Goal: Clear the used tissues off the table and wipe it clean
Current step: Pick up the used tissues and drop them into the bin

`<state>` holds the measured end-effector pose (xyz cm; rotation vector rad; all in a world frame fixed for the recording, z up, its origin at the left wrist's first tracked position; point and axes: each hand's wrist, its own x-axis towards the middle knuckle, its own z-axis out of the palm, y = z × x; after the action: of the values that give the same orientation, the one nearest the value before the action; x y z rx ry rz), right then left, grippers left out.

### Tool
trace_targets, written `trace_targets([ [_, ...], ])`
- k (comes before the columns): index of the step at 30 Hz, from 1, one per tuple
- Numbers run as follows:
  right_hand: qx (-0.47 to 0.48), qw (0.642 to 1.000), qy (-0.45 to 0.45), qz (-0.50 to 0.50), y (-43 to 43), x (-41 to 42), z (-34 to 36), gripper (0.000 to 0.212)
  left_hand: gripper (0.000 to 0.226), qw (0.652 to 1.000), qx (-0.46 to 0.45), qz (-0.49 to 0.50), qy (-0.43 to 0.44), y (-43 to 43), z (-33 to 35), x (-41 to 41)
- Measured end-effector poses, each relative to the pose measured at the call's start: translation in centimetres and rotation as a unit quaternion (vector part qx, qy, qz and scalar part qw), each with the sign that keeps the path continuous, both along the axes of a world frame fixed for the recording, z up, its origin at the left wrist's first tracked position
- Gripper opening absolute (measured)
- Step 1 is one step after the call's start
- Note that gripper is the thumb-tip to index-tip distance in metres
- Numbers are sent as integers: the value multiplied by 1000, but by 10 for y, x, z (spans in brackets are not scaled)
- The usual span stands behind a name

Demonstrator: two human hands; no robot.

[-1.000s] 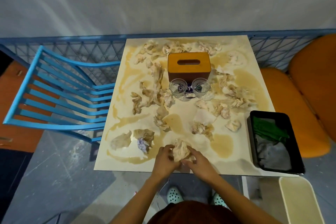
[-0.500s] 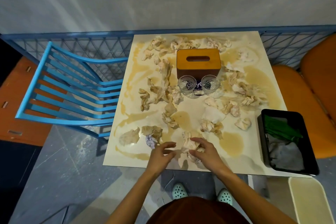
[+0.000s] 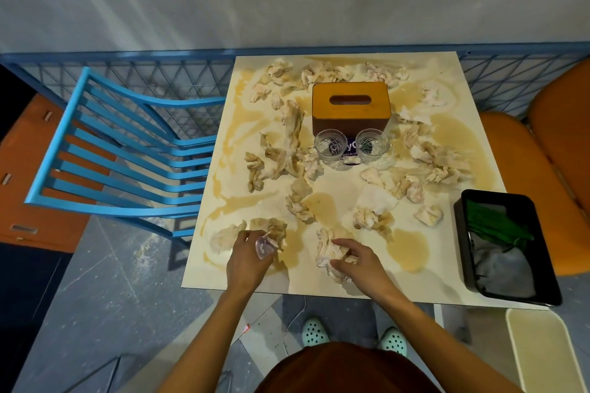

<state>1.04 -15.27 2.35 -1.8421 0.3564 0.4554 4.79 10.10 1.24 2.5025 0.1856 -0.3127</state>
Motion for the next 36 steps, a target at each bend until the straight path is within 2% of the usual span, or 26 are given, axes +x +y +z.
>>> trace_targets([
  [5,-6,1000,3,6,-1,-1,2,39,52,998,50,-5,47,3,-16,1],
  [11,1,1000,20,-2,1,-9,0,39,21,998,28,24,40,2,-23,3],
  [17,16,999,39,-22,3,-14,1,38,24,997,-34,68,9,13,-17,5],
  [22,14,999,34,-34,-9,-22,7,36,30,989,-134,65,-2,-2,1,-13],
  [25,19,999,19,-38,-21,-29,11,33,37,984,-177,24,3,-27,13,-24],
  [31,10,995,16,-99,-84,-74,13,24,28,976,-195,-69,63,-116,15,-43],
  [36,-3,988,53,-142,-152,-130,10,18,24,961,-194,-165,107,-204,17,-72],
])
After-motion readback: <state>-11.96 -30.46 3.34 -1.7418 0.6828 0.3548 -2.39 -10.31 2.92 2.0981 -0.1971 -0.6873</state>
